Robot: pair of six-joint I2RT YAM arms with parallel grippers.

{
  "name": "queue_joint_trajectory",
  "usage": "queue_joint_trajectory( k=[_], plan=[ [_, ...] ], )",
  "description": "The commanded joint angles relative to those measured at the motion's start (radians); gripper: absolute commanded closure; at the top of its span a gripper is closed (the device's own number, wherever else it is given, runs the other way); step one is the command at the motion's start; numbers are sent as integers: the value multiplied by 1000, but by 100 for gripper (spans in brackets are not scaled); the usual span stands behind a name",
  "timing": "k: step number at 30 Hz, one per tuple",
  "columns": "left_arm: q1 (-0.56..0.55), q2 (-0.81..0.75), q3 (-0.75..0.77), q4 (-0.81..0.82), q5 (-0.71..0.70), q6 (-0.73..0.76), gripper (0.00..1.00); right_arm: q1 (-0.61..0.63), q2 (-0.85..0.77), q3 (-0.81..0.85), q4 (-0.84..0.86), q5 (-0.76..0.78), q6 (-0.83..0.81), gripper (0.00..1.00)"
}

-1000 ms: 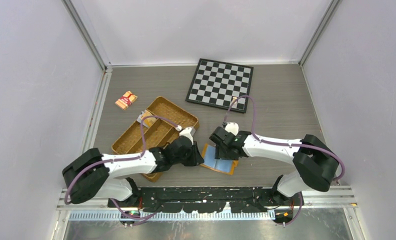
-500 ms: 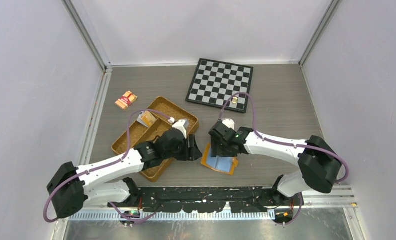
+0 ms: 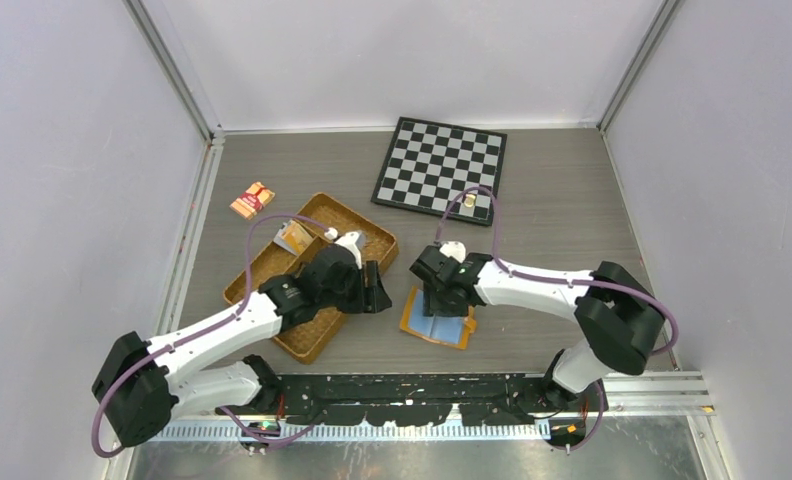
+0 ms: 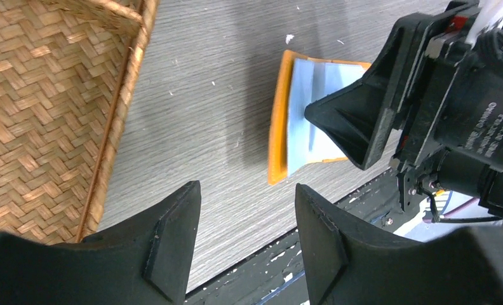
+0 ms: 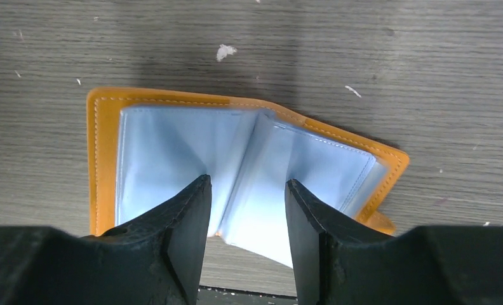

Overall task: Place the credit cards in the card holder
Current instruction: Move the storage box to the center of the board.

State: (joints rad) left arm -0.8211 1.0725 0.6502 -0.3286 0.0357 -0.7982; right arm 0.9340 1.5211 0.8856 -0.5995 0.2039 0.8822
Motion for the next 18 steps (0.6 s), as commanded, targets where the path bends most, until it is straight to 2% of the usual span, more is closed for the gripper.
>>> queue_joint_trajectory(
  k=[1,8,12,18],
  plan=[
    [51,-27,18,-35,41,48,42,31,77,81,-20,50,15,48],
    [158,-69,97,-168,32,170,35,55,179,104,-60,86,42,41],
    [226,-90,121,-220,35,231,31,55,173,85,-52,77,54,36],
    [365,-52,200,-287,87,367,26,54,124,72,-40,55,57,35]
  ],
)
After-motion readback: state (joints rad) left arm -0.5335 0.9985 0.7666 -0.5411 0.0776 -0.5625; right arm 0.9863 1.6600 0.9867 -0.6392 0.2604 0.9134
